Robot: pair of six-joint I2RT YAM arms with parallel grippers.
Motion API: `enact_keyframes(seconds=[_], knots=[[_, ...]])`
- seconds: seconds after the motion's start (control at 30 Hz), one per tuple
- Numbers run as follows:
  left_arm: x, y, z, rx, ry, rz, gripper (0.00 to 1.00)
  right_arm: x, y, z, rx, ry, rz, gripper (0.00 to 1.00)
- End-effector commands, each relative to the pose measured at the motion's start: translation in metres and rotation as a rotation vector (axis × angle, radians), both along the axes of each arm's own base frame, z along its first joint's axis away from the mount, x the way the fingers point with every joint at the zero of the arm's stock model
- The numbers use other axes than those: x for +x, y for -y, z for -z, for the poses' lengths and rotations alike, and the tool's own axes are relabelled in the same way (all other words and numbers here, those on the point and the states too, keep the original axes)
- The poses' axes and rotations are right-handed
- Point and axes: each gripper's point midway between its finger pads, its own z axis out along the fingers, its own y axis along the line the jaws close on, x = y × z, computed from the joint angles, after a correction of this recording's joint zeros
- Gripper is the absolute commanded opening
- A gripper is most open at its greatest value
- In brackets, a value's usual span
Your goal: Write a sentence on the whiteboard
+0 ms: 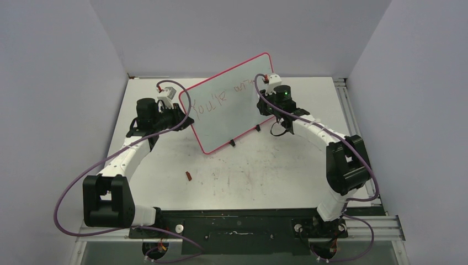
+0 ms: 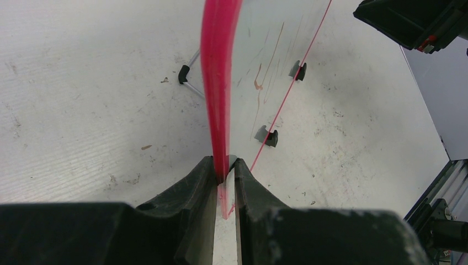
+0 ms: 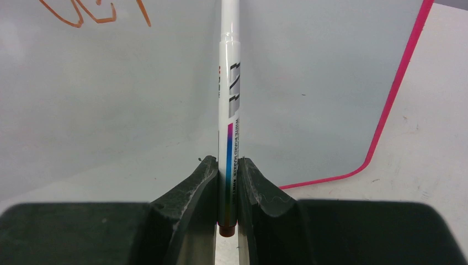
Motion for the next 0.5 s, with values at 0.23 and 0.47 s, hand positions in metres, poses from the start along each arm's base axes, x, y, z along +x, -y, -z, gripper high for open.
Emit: enact_keyframes(seconds=[0.23, 0.47], knots=[[0.004, -0.004, -0.014, 0.029, 0.036, -0.013, 0.00, -0.006, 0.019, -0.045, -0.003, 0.093, 0.010, 0.05], [0.004, -0.004, -0.017, 0.031, 0.043, -0.013, 0.00, -0.005, 0.017, -0.037, -0.029, 0.049, -0.016, 0.05]])
